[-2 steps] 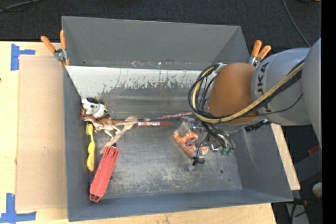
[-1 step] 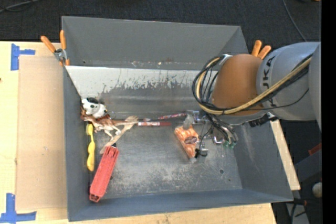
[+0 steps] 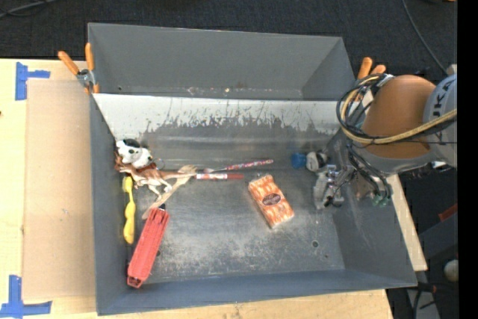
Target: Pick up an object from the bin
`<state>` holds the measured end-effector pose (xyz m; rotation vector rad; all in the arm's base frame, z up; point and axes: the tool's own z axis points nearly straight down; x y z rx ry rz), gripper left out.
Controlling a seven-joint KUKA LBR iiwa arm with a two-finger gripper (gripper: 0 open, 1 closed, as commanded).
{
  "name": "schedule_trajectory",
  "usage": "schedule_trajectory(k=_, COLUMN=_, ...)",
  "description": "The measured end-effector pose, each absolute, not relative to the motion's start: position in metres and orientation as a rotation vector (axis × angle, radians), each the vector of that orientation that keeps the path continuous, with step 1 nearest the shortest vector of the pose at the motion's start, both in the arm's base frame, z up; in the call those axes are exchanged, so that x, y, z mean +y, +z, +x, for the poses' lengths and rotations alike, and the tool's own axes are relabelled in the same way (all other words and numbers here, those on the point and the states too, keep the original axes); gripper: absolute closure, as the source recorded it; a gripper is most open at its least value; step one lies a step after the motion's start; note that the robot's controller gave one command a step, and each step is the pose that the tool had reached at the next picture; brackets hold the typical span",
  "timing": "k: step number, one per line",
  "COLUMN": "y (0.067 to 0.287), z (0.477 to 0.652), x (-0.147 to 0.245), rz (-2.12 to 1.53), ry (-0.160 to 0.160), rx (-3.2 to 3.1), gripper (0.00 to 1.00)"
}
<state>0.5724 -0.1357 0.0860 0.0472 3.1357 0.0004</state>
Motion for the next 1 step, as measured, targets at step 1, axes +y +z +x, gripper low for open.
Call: schedule_trajectory(k=1, y=0.0861, z=0.5726, x=-0.1354, rz=0.045, ry=0.0, rx=3.136, gripper=1.0)
